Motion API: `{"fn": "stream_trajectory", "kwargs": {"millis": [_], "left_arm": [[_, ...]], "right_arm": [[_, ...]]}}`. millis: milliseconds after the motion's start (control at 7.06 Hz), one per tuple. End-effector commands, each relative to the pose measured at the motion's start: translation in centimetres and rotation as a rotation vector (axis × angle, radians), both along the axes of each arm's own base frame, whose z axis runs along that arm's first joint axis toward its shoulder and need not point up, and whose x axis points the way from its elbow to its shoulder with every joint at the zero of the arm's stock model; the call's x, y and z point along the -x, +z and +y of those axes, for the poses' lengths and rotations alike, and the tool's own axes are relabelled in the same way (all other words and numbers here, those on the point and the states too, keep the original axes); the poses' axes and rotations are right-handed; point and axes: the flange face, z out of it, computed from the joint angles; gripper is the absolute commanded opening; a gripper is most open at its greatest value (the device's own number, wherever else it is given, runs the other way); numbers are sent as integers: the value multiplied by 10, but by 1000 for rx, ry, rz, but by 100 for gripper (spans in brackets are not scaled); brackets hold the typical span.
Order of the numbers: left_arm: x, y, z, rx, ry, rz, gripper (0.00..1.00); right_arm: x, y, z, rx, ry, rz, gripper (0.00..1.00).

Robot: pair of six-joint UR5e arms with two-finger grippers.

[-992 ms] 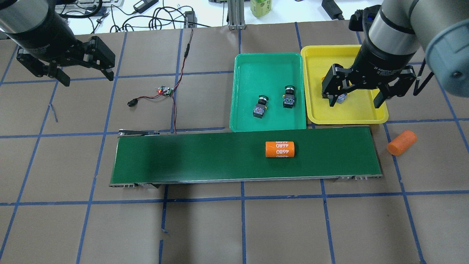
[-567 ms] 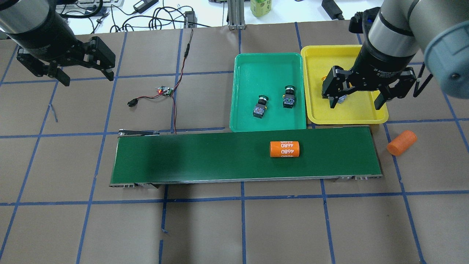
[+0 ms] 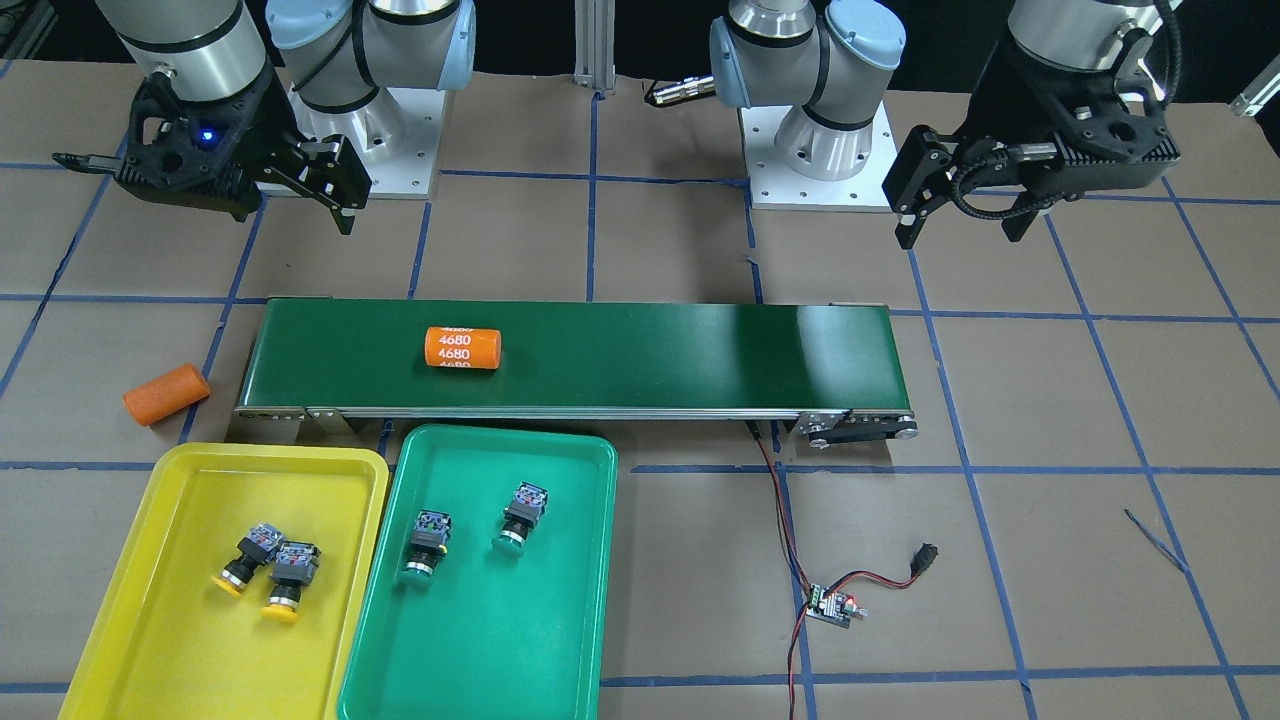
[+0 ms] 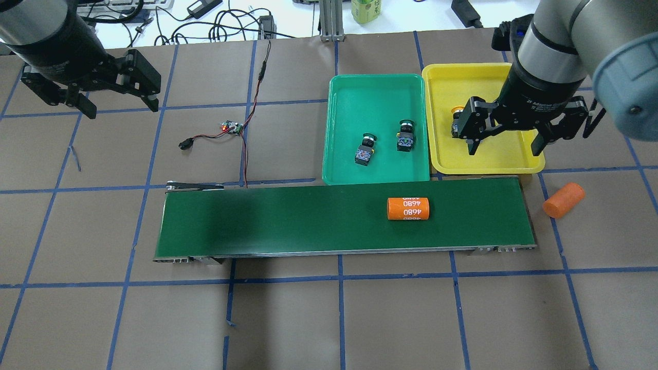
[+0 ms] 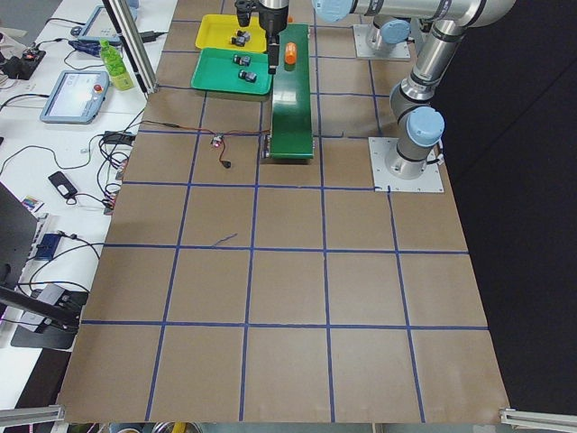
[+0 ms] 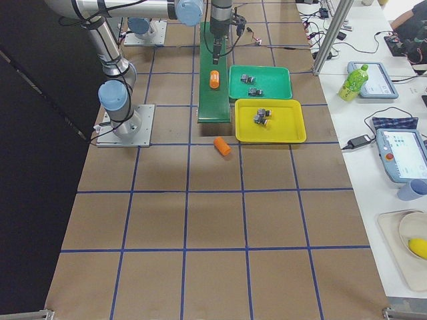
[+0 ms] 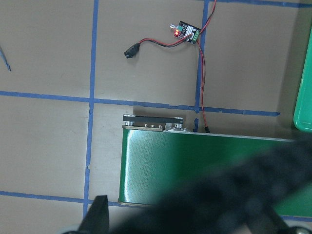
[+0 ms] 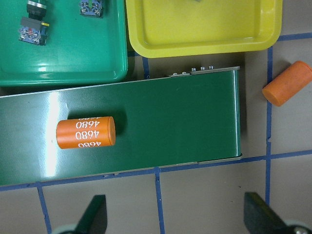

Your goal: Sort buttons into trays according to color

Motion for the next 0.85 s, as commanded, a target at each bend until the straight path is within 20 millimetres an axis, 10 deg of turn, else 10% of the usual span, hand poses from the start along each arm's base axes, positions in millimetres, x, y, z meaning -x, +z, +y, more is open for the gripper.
{"fn": "stream_trajectory", "kwargs": {"millis": [0, 708], "left_arm": [[2, -4, 3, -5, -24, -1, 100], [3, -7, 2, -17, -14, 14, 100]], "right_arm": [[0, 0, 0, -1, 1, -1, 100], [0, -11, 16, -9, 1, -1, 100]]}}
